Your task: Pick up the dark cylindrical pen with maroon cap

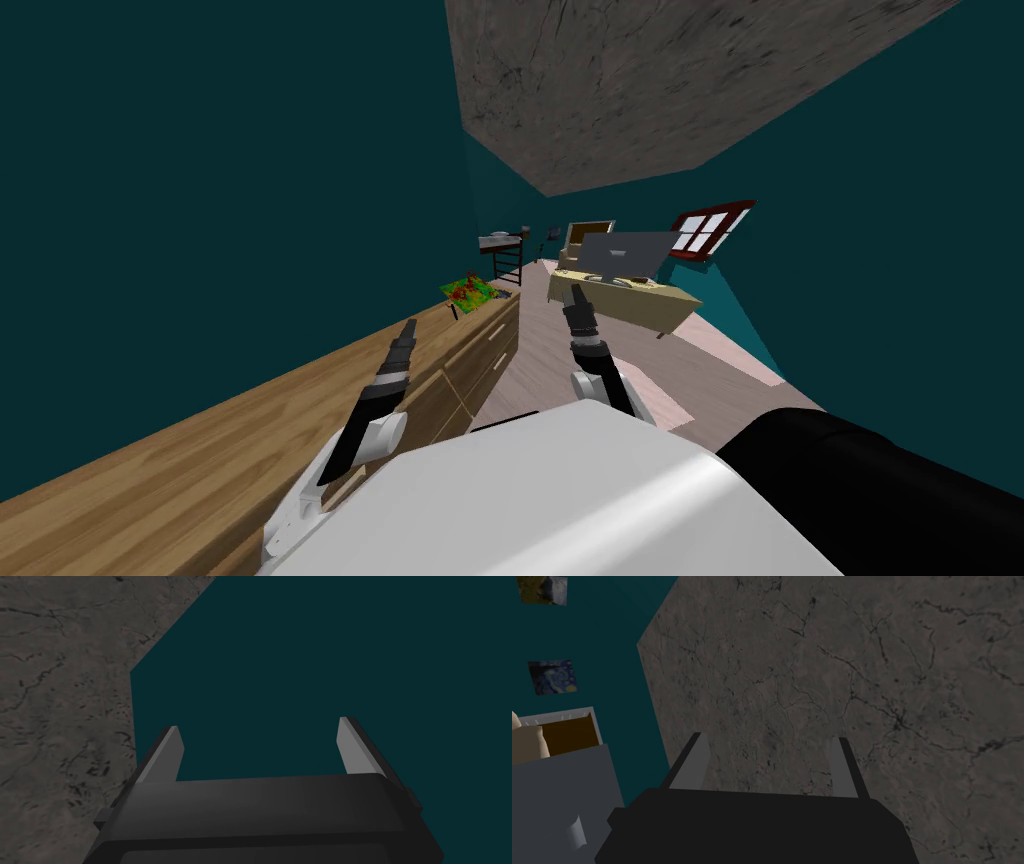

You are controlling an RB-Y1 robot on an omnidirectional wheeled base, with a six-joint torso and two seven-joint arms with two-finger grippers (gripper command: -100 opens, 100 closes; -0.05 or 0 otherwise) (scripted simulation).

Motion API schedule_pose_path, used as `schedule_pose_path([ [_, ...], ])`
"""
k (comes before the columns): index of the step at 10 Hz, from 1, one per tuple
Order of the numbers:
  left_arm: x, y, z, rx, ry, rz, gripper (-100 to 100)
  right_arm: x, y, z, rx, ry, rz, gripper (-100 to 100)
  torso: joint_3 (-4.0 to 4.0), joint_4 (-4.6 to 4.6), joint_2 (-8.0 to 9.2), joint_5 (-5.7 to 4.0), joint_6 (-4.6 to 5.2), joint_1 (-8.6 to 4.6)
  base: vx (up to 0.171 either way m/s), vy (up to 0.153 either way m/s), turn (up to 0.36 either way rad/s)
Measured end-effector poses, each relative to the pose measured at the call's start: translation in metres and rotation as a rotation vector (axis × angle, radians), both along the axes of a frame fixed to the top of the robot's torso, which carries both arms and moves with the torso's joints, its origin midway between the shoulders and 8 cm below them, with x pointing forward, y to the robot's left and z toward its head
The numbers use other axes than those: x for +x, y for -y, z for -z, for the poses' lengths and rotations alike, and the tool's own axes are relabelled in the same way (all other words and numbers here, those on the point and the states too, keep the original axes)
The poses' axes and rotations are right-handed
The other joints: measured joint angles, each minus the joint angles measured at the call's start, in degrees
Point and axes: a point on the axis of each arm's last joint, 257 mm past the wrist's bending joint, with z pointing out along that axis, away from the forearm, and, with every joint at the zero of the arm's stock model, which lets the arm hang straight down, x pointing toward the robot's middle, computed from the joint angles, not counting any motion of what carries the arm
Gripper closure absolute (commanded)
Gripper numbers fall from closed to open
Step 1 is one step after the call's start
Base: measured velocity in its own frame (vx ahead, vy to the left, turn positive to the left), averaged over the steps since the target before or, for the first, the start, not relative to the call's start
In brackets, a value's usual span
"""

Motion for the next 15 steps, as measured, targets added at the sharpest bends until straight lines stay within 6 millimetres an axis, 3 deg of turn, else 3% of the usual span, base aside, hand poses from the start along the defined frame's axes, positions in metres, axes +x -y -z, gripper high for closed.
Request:
schedule_pose_path([
  [8, 0.029, -0.053, 0.066, 0.139, -0.158, -0.113, -100, 0.0, 0.0, 0.0, 0.0, 0.0, 0.0, 0, -0.12, -0.04, -0.22, -0.02, -0.06, -0.12, -0.071, 0.062, -0.228],
  [12, 0.043, -0.094, 0.092, 0.235, -0.231, -0.189, -100, 0.0, 0.0, 0.0, 0.0, 0.0, 0.0, 0, -0.14, -0.05, -0.26, -0.01, -0.04, -0.07, -0.061, 0.059, -0.229],
  [15, 0.042, -0.121, 0.111, 0.292, -0.282, -0.239, -100, 0.0, 0.0, 0.0, 0.0, 0.0, 0.0, 0, -0.19, -0.07, -0.35, -0.01, -0.1, -0.1, -0.042, 0.043, -0.202],
])
